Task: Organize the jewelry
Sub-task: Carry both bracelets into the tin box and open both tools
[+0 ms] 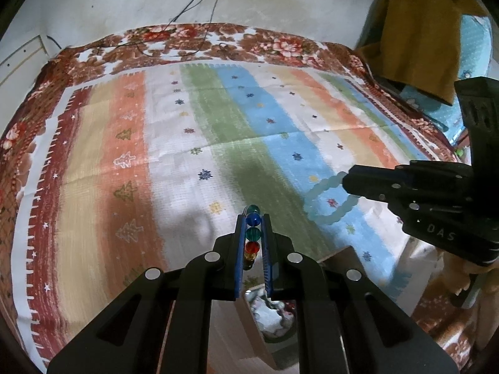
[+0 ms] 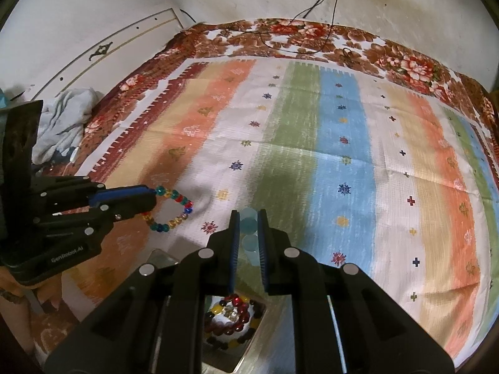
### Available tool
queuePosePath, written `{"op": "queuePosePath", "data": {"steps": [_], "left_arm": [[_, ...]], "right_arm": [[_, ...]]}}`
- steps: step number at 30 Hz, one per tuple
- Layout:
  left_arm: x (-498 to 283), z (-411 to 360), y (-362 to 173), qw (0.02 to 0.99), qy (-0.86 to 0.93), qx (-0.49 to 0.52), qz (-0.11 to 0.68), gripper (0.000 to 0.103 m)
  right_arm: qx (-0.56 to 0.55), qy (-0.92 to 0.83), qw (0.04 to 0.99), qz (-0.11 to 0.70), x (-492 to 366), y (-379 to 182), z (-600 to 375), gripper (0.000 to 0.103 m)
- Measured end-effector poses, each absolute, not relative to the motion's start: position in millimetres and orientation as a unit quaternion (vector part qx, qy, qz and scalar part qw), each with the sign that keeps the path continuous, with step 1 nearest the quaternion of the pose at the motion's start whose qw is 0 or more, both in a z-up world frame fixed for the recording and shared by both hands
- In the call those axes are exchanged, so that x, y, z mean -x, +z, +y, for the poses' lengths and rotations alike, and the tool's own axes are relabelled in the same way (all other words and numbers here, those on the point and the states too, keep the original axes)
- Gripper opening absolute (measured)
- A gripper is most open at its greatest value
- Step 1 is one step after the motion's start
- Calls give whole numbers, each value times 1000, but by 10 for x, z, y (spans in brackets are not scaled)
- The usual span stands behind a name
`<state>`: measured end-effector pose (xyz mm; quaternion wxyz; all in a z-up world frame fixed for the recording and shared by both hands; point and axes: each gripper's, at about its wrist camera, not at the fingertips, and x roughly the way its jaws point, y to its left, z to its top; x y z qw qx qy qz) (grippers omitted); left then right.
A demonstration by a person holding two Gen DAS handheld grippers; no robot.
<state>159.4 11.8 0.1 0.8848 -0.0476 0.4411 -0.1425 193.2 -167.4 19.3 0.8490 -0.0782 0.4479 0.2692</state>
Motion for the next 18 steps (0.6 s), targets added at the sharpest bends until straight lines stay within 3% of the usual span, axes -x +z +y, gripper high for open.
{"op": "queuePosePath", "data": {"steps": [18], "left_arm": [[-1210, 24, 127, 892, -166, 52, 416, 9]], "right_arm": [[71, 304, 850, 424, -1493, 369, -1710, 13]]}}
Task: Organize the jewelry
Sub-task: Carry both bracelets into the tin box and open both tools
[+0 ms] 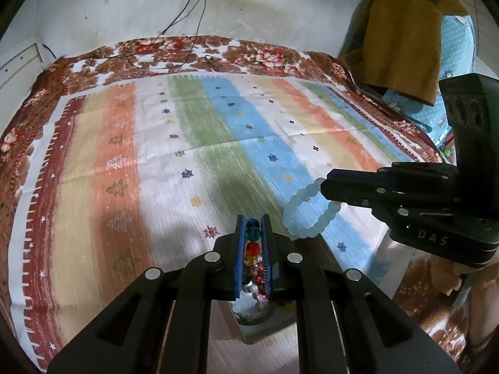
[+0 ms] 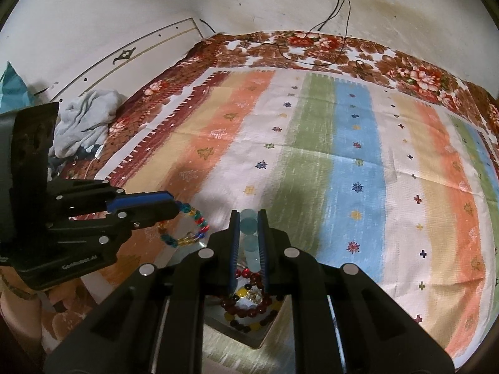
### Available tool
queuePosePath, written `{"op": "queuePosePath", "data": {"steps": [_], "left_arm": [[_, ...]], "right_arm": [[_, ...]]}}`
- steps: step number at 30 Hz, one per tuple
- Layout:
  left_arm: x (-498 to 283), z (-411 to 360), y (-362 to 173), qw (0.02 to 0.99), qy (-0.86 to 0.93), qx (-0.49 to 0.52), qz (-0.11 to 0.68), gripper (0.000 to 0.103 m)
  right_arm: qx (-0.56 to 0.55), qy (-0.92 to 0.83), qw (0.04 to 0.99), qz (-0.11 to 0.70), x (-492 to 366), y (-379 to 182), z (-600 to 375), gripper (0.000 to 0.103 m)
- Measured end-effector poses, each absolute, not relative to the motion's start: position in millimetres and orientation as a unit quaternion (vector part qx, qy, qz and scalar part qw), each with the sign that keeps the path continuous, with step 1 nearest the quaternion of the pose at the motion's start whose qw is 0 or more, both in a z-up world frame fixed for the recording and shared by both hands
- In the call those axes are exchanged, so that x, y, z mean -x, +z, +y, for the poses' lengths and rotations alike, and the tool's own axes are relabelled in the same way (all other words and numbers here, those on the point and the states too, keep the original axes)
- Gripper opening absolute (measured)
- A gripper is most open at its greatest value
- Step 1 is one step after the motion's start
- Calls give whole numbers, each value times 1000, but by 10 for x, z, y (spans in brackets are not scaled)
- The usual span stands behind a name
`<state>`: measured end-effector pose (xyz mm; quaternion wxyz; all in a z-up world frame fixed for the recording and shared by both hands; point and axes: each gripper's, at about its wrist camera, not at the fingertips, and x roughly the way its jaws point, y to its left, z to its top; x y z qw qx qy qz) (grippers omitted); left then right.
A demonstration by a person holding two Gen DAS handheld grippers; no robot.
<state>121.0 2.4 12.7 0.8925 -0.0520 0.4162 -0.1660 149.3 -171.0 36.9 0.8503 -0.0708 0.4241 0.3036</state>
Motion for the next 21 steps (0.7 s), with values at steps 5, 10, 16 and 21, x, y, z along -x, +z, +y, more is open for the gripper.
{"op": "queuePosePath", "data": {"steps": [5, 10, 16, 21], "left_arm": [[-1116, -25, 102, 891, -171, 49, 418, 9], [-1031, -67, 60, 889, -175, 48, 421, 9], [-966, -123, -38, 881, -181, 44, 434, 10], [-897, -97, -88, 884, -168, 45, 434, 33]], "right_arm": [[75, 305, 849, 426, -1411, 341, -1718, 13], [70, 308, 847, 429, -1324, 310, -1746, 13], [78, 314, 835, 445, -1176, 189, -1743, 13], [91, 308, 836, 446, -1072, 134, -1771, 32]]}}
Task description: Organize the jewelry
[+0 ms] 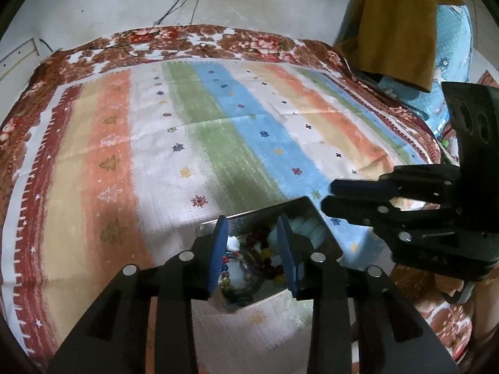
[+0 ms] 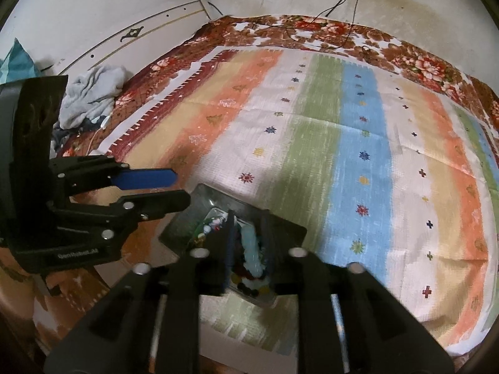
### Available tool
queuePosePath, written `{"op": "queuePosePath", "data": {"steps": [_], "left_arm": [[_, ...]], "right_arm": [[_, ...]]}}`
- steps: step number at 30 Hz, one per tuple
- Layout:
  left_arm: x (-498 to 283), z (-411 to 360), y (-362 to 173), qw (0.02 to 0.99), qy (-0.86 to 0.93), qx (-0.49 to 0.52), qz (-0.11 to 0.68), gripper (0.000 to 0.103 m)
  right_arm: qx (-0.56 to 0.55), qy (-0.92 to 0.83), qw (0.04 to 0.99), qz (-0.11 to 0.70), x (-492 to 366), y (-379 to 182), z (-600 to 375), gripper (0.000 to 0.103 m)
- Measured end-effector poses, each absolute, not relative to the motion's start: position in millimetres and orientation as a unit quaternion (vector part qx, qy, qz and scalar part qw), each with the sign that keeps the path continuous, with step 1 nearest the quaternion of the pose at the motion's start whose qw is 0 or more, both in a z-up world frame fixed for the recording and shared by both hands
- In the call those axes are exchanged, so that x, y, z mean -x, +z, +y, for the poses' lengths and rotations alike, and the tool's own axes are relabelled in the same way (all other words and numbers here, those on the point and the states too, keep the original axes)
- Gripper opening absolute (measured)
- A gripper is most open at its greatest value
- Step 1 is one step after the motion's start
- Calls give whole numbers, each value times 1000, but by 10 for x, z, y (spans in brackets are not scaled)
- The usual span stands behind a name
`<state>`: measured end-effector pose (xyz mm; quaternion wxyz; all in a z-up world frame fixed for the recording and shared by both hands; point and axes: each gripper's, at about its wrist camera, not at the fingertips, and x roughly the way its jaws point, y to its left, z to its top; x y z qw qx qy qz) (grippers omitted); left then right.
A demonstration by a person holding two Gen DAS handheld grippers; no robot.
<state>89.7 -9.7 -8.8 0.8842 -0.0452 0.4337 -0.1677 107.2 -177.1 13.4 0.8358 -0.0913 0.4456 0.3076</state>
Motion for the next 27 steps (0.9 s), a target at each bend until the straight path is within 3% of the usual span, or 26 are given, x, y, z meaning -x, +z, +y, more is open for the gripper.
{"op": "queuePosePath", "data": {"steps": [3, 8, 10, 16, 22, 27], "left_arm": [[-849, -35, -134, 884, -160, 47, 437, 36], [-740, 30, -155, 885, -156, 50, 436, 57], [-695, 42, -153, 885, -158, 52, 434, 68], [-591, 69, -132, 894, -148, 43, 421, 87], [-491, 47, -107, 903, -146, 26, 403, 97], [-393, -31, -85, 912, -149, -4, 383, 97]], "right_arm": [[85, 304, 841, 440, -1016, 134, -1858, 39], [82, 299, 845, 436, -948, 121, -1935, 48], [79, 297, 847, 433, -913, 126, -1961, 59], [72, 300, 856, 415, -815, 148, -2017, 80], [59, 303, 861, 405, -754, 155, -2095, 91], [58, 291, 869, 395, -670, 131, -2164, 95]]}}
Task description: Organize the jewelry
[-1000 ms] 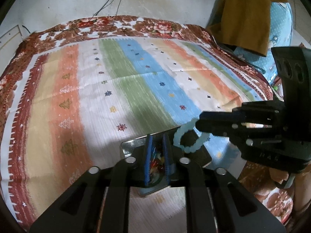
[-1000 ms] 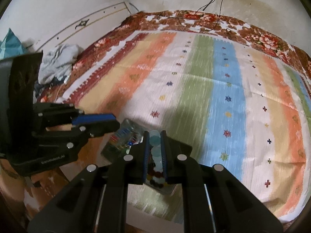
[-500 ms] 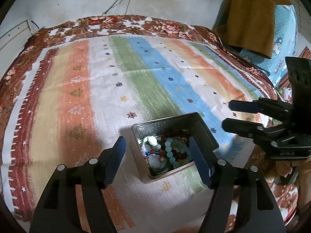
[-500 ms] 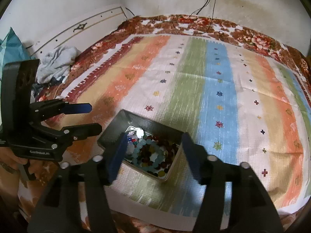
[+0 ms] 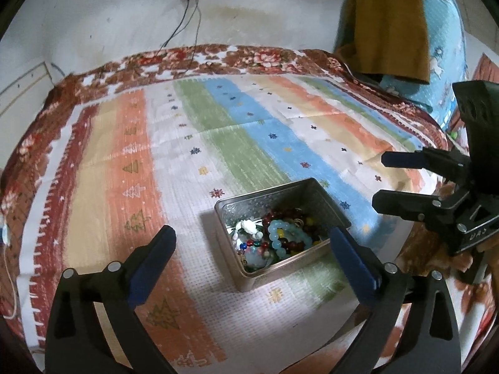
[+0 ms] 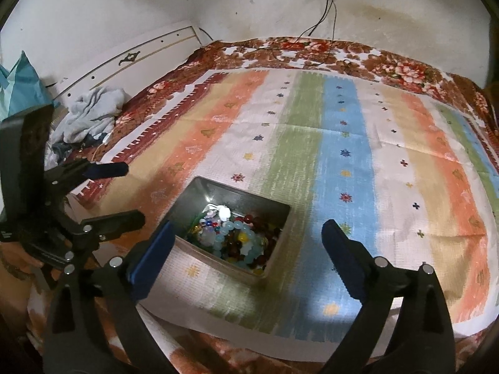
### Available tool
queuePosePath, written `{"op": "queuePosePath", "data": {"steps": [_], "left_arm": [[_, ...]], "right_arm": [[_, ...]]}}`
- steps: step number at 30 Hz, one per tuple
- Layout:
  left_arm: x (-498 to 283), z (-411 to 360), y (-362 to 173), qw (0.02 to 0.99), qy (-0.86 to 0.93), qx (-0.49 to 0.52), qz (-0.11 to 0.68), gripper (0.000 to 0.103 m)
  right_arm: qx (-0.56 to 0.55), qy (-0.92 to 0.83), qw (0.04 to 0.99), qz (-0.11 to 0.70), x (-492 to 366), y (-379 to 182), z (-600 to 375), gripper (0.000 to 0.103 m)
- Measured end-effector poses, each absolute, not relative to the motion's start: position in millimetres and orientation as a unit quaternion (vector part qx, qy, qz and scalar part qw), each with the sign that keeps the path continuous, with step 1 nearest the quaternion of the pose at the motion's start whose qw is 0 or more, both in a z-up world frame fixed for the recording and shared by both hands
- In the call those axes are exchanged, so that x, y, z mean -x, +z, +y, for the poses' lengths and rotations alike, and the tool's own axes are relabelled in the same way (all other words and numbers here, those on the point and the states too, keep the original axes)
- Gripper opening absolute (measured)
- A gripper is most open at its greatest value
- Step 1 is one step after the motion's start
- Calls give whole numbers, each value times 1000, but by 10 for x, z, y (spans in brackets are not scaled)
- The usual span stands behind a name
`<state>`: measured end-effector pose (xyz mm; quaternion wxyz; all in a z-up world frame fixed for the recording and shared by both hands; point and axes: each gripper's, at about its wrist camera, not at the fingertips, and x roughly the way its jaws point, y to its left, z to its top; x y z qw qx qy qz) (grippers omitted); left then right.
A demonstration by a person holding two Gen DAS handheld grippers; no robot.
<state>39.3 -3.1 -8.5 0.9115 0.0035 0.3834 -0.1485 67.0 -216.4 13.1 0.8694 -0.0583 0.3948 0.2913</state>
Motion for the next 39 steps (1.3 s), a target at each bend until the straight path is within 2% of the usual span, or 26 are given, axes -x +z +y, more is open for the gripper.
{"op": "queuePosePath", "data": {"steps": [13, 39], "left_arm": [[-264, -126, -110, 926, -81, -44, 366, 97], [-205, -158, -73, 935, -97, -27, 340, 97]], "right_arm": [[58, 277, 893, 349, -457, 182, -2240, 98], [43, 279, 894, 347, -471, 159, -2281, 98]]}}
